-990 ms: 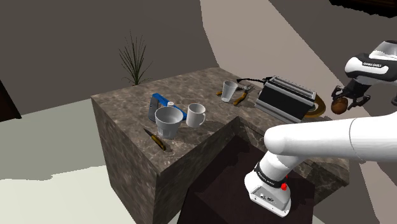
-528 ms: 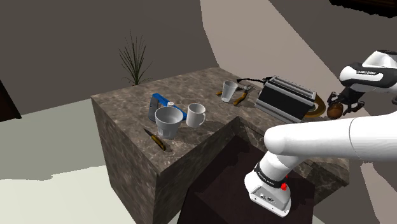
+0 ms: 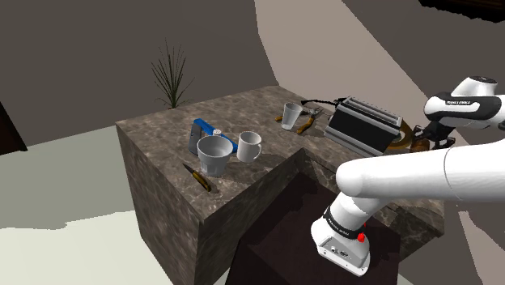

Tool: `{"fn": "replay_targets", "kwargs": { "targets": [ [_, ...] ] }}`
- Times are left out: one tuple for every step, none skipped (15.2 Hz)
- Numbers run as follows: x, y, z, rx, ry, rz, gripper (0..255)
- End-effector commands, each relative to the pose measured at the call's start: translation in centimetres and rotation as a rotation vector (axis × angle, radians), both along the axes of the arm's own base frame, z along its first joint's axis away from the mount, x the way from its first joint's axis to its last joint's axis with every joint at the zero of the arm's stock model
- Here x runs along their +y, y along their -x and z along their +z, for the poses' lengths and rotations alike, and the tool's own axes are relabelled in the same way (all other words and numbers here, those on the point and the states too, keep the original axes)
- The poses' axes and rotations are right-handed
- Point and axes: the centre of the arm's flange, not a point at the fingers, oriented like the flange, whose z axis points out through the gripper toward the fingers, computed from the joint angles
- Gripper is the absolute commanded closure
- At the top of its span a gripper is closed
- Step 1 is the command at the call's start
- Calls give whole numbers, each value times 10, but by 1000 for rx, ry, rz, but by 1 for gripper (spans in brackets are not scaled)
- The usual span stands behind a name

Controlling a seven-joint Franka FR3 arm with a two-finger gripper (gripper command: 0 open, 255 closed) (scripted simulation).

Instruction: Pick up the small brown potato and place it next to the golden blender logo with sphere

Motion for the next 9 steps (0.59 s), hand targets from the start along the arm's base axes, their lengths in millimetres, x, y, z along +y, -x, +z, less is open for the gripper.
{"fn": "replay_targets", "kwargs": {
  "targets": [
    [0,-1,-11,0,0,0,255],
    [0,-1,-17,0,0,0,255],
    [0,-1,-22,0,0,0,255],
    [0,-1,-27,0,0,0,255],
    [0,-1,-33,0,0,0,255],
    [0,-1,-38,0,0,0,255],
    [0,-1,-43,0,0,0,255],
    [0,-1,-48,0,0,0,255],
    [0,-1,-54,0,0,0,255]
  ]
}}
